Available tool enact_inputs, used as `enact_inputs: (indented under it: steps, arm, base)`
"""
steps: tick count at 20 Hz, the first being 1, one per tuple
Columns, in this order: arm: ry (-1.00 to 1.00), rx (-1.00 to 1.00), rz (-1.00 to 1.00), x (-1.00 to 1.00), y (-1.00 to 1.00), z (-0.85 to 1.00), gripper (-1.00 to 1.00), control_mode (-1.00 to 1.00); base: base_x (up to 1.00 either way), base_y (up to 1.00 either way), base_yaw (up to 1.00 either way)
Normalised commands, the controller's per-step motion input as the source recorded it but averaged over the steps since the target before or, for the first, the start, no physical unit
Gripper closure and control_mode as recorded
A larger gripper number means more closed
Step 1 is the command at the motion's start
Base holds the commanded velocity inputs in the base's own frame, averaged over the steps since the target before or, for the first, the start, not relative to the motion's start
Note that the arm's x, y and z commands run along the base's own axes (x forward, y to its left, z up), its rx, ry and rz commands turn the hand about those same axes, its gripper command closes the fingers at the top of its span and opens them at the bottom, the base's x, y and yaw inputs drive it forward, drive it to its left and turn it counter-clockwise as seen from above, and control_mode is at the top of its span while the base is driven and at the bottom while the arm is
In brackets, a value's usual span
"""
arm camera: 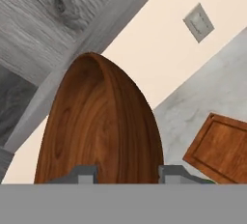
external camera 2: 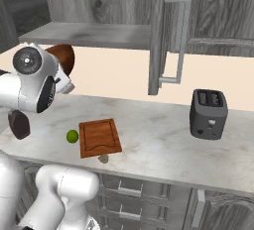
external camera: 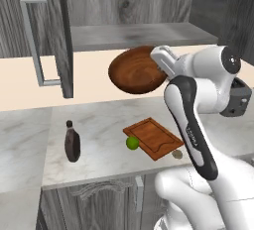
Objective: Open the cabinet. Place the bowl and condiment on the counter. Then place the lime and garlic on the cutting board.
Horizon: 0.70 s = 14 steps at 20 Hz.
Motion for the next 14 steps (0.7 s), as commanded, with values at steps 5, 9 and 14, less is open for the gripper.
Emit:
enact_inputs:
  steps: [5,9,14]
  arm:
    - [0.13,0.00,-0.02,0.72,-0.14,-0.38,1.00,-1.00]
    - [0.17,0.00,0.00,0.64,-0.34,-0.35,1.00,-1.00]
    - [0.14,0.00,0.00,0.61,-0.27,-0.33,1.00,-1.00]
  base:
    - [0.00,0.00,0.00]
    - [0.00,0.00,0.00]
    - [0.00,0.00,0.00]
